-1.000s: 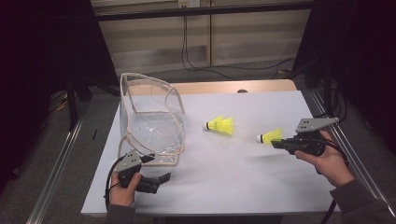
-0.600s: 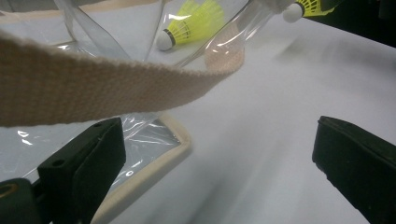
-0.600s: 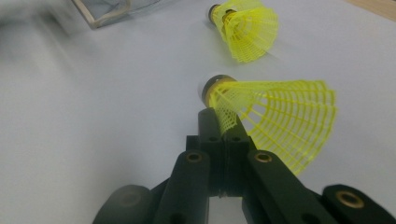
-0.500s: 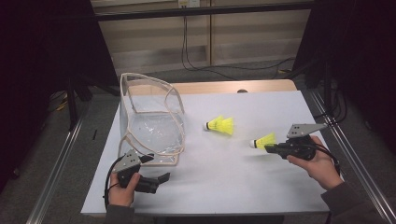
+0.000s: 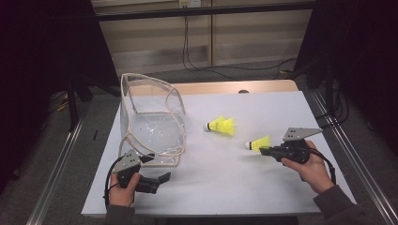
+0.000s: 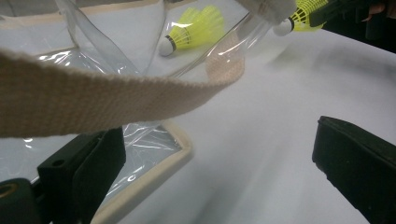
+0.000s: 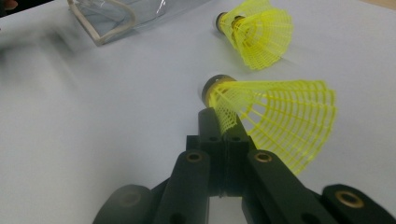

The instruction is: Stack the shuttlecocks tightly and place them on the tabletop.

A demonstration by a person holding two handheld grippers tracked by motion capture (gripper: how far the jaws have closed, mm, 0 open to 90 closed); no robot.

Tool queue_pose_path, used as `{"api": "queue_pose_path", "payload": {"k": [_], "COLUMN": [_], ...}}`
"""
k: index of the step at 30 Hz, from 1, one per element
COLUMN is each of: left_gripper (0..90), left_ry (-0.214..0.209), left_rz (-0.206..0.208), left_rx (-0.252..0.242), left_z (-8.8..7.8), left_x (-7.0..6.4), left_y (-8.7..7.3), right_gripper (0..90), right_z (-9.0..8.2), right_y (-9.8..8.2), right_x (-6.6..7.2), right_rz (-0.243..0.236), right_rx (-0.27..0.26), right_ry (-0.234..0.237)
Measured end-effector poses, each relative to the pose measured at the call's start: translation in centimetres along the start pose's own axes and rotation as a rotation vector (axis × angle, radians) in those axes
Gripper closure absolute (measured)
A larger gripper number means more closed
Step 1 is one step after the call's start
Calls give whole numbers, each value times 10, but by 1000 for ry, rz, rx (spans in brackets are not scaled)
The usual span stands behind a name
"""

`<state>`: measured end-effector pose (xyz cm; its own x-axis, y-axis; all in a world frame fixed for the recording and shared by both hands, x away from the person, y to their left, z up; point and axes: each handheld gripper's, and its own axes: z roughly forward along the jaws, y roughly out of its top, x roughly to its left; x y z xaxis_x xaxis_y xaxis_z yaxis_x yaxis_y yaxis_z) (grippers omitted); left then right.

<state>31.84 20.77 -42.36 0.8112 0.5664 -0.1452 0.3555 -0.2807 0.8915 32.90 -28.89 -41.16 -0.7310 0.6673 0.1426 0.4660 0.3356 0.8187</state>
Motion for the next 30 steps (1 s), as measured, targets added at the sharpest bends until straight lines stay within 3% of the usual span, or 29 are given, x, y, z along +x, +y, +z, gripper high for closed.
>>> {"api": "queue_pose_path", "payload": {"k": [20, 30], "left_gripper": [27, 27], "left_ry": [-14, -14], "left_rz": [-1, -6], "left_rx": [3, 4], "left_z": [5, 2], "left_x": [0, -2], "left_y": [1, -2], "right_gripper": [900, 900], "right_z": [1, 9], "right_y": [9, 24], "right_x": [-5, -20], "right_rz": [-15, 10], "right_rx": [1, -7], "right_ry": [-15, -38]}}
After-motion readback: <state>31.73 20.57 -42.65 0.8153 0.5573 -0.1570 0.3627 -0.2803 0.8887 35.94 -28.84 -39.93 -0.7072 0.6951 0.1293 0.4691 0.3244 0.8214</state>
